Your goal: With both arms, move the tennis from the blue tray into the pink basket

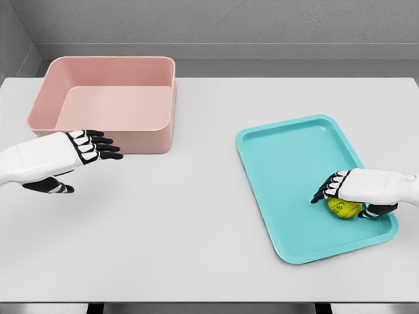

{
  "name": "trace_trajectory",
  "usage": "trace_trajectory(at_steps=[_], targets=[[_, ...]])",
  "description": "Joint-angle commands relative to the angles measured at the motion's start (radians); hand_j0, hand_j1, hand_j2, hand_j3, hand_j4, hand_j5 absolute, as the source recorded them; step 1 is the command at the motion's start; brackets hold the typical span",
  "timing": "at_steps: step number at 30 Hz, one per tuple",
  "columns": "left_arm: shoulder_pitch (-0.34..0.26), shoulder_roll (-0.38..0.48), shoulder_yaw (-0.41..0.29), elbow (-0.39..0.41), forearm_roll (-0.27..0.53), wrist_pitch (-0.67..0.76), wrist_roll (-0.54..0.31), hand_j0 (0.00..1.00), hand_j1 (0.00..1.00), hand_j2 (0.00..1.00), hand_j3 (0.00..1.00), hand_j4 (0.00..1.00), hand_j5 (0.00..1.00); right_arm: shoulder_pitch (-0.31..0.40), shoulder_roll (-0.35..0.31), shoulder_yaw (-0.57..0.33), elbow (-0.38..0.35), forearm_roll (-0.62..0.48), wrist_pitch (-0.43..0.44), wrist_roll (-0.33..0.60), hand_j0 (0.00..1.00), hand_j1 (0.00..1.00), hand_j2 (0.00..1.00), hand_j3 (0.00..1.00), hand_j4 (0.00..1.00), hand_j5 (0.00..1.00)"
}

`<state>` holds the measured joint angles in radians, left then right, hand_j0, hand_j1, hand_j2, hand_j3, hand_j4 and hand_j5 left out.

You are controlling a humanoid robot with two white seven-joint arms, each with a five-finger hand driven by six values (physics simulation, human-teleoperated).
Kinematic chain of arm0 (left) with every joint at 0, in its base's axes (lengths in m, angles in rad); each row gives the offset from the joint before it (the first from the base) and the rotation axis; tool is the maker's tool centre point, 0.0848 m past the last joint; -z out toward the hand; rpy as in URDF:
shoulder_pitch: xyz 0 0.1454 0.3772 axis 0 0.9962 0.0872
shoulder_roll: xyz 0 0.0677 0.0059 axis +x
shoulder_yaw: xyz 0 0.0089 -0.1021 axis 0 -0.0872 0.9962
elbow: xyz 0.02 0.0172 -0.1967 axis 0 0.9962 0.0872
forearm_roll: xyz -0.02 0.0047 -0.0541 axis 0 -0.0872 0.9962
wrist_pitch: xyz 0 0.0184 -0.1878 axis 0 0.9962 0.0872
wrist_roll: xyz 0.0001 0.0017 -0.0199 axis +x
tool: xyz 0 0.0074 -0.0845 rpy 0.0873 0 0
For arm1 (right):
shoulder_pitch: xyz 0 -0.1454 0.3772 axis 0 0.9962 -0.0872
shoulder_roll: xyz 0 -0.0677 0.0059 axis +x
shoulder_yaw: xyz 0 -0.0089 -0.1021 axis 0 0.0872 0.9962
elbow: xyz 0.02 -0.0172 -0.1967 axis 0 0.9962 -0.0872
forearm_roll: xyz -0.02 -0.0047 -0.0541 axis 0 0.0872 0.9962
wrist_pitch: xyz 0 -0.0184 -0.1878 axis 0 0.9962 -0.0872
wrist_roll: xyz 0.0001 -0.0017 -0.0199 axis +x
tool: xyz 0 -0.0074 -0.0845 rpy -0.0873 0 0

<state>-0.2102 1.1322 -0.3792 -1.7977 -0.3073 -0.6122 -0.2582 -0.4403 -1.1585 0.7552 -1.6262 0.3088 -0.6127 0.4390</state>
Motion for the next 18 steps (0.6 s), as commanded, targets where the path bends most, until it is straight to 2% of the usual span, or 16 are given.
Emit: trace_trajectory(at_steps=[1, 10, 13, 18], targets=[[0.0, 0.001, 0.0, 0.0, 0.007, 0.001, 0.0, 1.0, 1.0, 1.0, 1.0, 1.0, 1.0, 0.0, -0.001, -0.001, -0.001, -0.005, 0.002, 0.0, 0.79, 0.79, 0.79, 0.79, 0.79, 0.79], [-0.002, 0.001, -0.001, 0.0, 0.007, 0.001, 0.0, 1.0, 1.0, 1.0, 1.0, 1.0, 1.0, 0.011, -0.001, -0.002, -0.001, -0.004, 0.002, 0.001, 0.71, 0.71, 0.71, 0.71, 0.71, 0.71], [-0.002, 0.001, 0.0, 0.0, 0.007, 0.001, 0.0, 1.0, 1.0, 1.0, 1.0, 1.0, 1.0, 0.015, -0.001, -0.005, -0.001, -0.002, 0.002, 0.023, 0.61, 0.61, 0.61, 0.61, 0.61, 0.61], [-0.003, -0.005, 0.0, 0.0, 0.007, 0.001, 0.0, 1.0, 1.0, 1.0, 1.0, 1.0, 1.0, 0.014, -0.001, -0.013, -0.003, -0.001, 0.002, 0.021, 0.56, 0.56, 0.56, 0.56, 0.56, 0.56]])
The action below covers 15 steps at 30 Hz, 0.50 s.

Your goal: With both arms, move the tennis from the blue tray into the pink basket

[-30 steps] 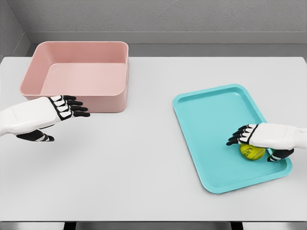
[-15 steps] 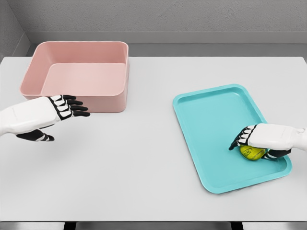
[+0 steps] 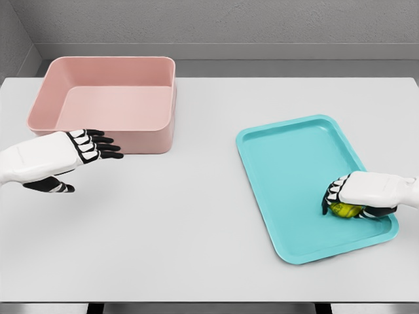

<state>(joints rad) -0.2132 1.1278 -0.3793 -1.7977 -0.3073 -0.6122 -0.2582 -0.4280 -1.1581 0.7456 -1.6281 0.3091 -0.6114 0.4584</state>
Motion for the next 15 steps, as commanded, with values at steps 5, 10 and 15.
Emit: trace_trajectory(at_steps=[5, 10, 15], targets=[[-0.002, -0.002, 0.0, 0.0, 0.007, 0.001, 0.0, 1.0, 1.0, 1.0, 1.0, 1.0, 1.0, -0.008, 0.0, -0.006, -0.004, -0.005, 0.001, 0.002, 0.52, 0.52, 0.52, 0.52, 0.52, 0.52], [-0.002, -0.002, 0.0, 0.0, 0.007, 0.001, 0.0, 1.0, 1.0, 1.0, 1.0, 1.0, 1.0, -0.009, 0.0, -0.023, -0.012, -0.015, 0.001, 0.002, 0.46, 0.46, 0.46, 0.46, 0.46, 0.46], [-0.003, -0.002, 0.0, 0.0, 0.007, 0.001, 0.0, 1.0, 1.0, 1.0, 1.0, 1.0, 1.0, -0.023, 0.0, -0.045, -0.044, -0.019, 0.001, 0.002, 0.46, 0.46, 0.46, 0.46, 0.46, 0.46]])
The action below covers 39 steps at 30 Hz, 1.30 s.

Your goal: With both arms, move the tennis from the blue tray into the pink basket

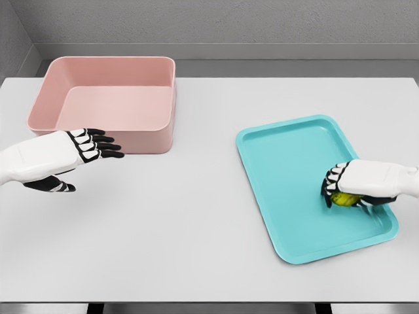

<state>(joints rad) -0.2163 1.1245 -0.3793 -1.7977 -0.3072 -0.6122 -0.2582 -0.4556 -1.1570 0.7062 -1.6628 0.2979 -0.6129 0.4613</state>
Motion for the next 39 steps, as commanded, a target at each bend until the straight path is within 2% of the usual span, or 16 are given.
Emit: trace_trajectory(at_steps=[1, 5, 11, 15, 18, 24, 29, 39], targets=[[0.0, -0.002, 0.0, 0.0, 0.007, 0.001, 0.0, 1.0, 1.0, 1.0, 1.0, 1.0, 1.0, 0.0, -0.001, -0.007, -0.021, -0.008, 0.002, 0.0, 0.46, 0.46, 0.46, 0.46, 0.46, 0.46], [0.002, -0.006, -0.001, 0.0, 0.007, 0.001, 0.0, 1.0, 1.0, 1.0, 1.0, 1.0, 1.0, -0.001, 0.019, -0.04, -0.067, -0.009, 0.002, 0.004, 0.46, 0.46, 0.46, 0.46, 0.46, 0.46], [0.002, -0.014, -0.001, 0.0, 0.007, 0.001, 0.0, 1.0, 1.0, 1.0, 1.0, 1.0, 1.0, -0.064, 0.082, -0.037, -0.075, -0.006, 0.002, 0.045, 0.46, 0.46, 0.46, 0.46, 0.46, 0.46], [0.002, -0.014, -0.001, 0.0, 0.005, 0.001, 0.0, 1.0, 1.0, 1.0, 1.0, 1.0, 1.0, -0.084, 0.151, -0.036, -0.077, 0.001, 0.002, 0.085, 0.46, 0.46, 0.46, 0.46, 0.46, 0.46], [0.002, -0.015, -0.001, 0.0, 0.005, 0.001, 0.0, 1.0, 1.0, 1.0, 1.0, 1.0, 1.0, -0.1, 0.226, -0.036, -0.074, 0.021, 0.002, 0.114, 0.46, 0.46, 0.46, 0.46, 0.46, 0.46], [0.002, -0.015, -0.001, 0.0, 0.005, 0.001, 0.0, 1.0, 1.0, 1.0, 1.0, 1.0, 1.0, -0.149, 0.276, -0.034, -0.075, 0.032, 0.002, 0.117, 0.46, 0.46, 0.46, 0.46, 0.46, 0.46], [0.002, -0.014, -0.001, 0.001, 0.005, 0.001, 0.0, 1.0, 1.0, 1.0, 1.0, 1.0, 1.0, -0.178, 0.365, -0.033, -0.074, 0.053, 0.002, 0.137, 0.46, 0.46, 0.46, 0.46, 0.46, 0.46], [0.0, -0.015, -0.001, 0.0, 0.0, 0.001, 0.0, 1.0, 1.0, 1.0, 1.0, 1.0, 1.0, -0.179, 0.525, -0.017, -0.068, 0.129, 0.002, 0.15, 0.46, 0.46, 0.46, 0.46, 0.46, 0.46]])
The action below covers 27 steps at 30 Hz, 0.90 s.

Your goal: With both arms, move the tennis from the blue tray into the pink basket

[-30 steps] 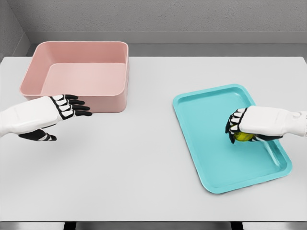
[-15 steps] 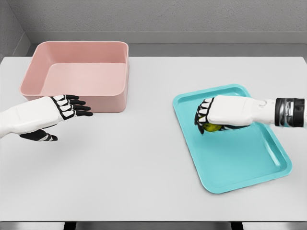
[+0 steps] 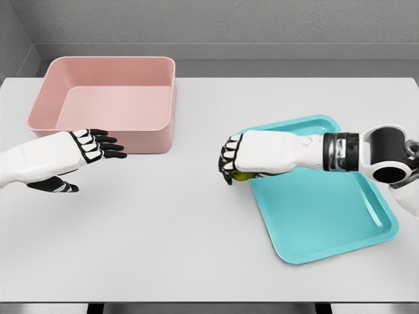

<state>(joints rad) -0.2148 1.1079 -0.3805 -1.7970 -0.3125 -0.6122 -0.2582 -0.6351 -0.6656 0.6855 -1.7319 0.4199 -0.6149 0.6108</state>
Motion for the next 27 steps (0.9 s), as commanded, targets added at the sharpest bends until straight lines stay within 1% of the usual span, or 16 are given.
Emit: trace_trajectory(at_steps=[1, 2, 6, 9, 11, 13, 14, 17, 25, 27], targets=[[0.0, 0.001, 0.002, 0.001, 0.006, 0.001, 0.001, 1.0, 1.0, 1.0, 1.0, 1.0, 1.0, 0.0, 0.05, 0.011, 0.005, 0.011, 0.004, 0.0, 0.46, 0.46, 0.46, 0.46, 0.46, 0.46], [-0.002, 0.001, 0.0, 0.001, 0.006, 0.001, 0.001, 1.0, 1.0, 1.0, 1.0, 1.0, 1.0, 0.0, 0.061, 0.014, 0.011, 0.02, 0.004, 0.0, 0.46, 0.46, 0.46, 0.46, 0.46, 0.46], [0.0, 0.001, 0.002, 0.004, 0.006, 0.001, 0.001, 1.0, 1.0, 1.0, 1.0, 1.0, 1.0, 0.0, 0.158, 0.049, 0.098, 0.083, 0.004, 0.0, 0.46, 0.46, 0.46, 0.46, 0.46, 0.46], [0.002, 0.003, 0.002, 0.004, 0.006, 0.001, 0.001, 1.0, 1.0, 1.0, 1.0, 1.0, 1.0, -0.002, 0.196, 0.068, 0.144, 0.109, 0.004, 0.0, 0.46, 0.46, 0.46, 0.46, 0.46, 0.46], [0.002, 0.003, 0.002, 0.004, 0.006, 0.001, 0.001, 1.0, 1.0, 1.0, 1.0, 1.0, 1.0, -0.002, 0.23, 0.074, 0.195, 0.137, 0.004, 0.0, 0.46, 0.46, 0.46, 0.46, 0.46, 0.46], [0.003, 0.003, 0.002, 0.004, 0.006, 0.001, 0.001, 1.0, 1.0, 1.0, 1.0, 1.0, 1.0, -0.009, 0.233, 0.094, 0.224, 0.14, 0.004, 0.0, 0.46, 0.46, 0.46, 0.46, 0.46, 0.46], [0.003, 0.003, 0.002, 0.004, 0.006, 0.001, 0.001, 1.0, 1.0, 1.0, 1.0, 1.0, 1.0, -0.011, 0.256, 0.108, 0.244, 0.145, 0.004, 0.0, 0.46, 0.46, 0.46, 0.46, 0.46, 0.46], [0.003, 0.003, 0.002, 0.007, 0.006, 0.001, 0.001, 1.0, 1.0, 1.0, 1.0, 1.0, 1.0, -0.018, 0.259, 0.109, 0.264, 0.154, 0.004, 0.0, 0.46, 0.46, 0.46, 0.46, 0.46, 0.46], [0.003, 0.006, 0.002, 0.005, 0.007, 0.001, 0.001, 1.0, 1.0, 1.0, 1.0, 1.0, 1.0, -0.018, 0.274, 0.118, 0.284, 0.171, 0.004, 0.0, 0.46, 0.46, 0.46, 0.46, 0.46, 0.46], [0.003, 0.007, 0.002, 0.004, 0.007, 0.001, 0.001, 1.0, 1.0, 1.0, 1.0, 1.0, 1.0, -0.018, 0.29, 0.118, 0.284, 0.172, 0.004, 0.0, 0.46, 0.46, 0.46, 0.46, 0.46, 0.46]])
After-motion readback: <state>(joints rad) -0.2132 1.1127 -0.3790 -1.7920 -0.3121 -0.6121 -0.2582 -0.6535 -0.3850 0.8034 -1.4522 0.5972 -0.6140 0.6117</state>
